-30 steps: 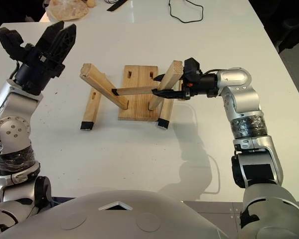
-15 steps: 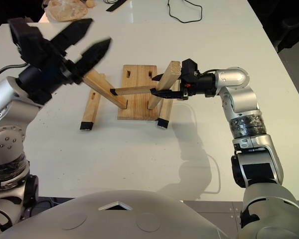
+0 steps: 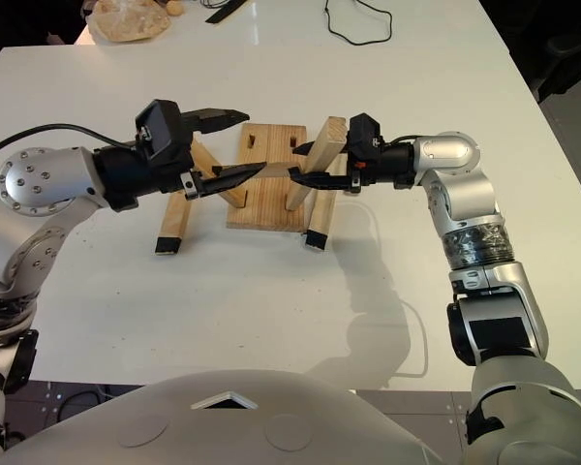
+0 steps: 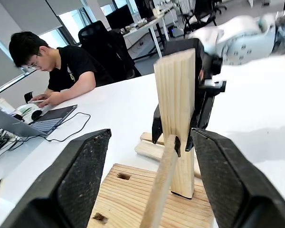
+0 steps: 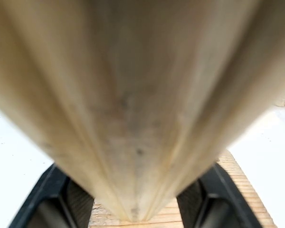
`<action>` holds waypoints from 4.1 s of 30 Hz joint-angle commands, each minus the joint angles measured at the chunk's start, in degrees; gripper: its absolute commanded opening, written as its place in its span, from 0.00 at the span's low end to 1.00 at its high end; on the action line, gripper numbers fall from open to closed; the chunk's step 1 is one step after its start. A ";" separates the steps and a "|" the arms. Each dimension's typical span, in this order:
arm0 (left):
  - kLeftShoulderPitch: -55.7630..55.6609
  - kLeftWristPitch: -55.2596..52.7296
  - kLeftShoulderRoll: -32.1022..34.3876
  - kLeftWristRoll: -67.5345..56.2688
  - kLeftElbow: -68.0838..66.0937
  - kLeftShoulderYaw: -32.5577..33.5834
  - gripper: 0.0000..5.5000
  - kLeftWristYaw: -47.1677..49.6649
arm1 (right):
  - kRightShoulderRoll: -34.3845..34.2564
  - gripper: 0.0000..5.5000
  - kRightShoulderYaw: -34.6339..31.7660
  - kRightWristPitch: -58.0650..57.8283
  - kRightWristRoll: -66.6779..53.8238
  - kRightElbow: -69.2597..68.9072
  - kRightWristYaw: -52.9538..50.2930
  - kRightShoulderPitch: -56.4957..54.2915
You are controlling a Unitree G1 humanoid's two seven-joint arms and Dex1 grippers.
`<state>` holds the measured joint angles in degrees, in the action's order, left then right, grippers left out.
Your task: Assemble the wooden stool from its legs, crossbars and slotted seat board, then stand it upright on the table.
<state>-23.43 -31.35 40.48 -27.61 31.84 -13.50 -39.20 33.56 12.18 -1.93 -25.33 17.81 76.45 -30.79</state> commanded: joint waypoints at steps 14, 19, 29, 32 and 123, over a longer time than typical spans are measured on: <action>2.44 -4.07 -5.86 12.54 -6.93 -7.16 0.57 4.20 | 0.35 0.37 6.93 -2.62 7.95 -0.99 -1.78 3.34; 2.97 -3.88 -6.40 15.53 -8.87 -8.12 0.57 4.34 | 0.61 0.37 6.98 -3.66 7.50 -1.77 -2.18 3.29; 4.57 -1.17 -7.77 19.44 -13.39 -10.48 0.57 2.35 | 0.16 0.37 6.18 -7.66 5.38 -4.71 -3.26 2.19; 5.02 -0.53 -8.58 20.31 -14.70 -11.42 0.57 1.78 | 0.11 0.37 6.21 -9.09 4.95 -6.13 -3.46 1.90; 22.76 5.07 -38.31 24.10 -1.98 3.94 0.00 40.29 | -24.38 0.01 6.19 -27.16 35.73 -42.41 -77.18 25.68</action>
<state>-0.92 -27.38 2.20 -4.47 30.88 -7.71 1.88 10.66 17.28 -30.99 9.55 -28.39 -0.48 -3.20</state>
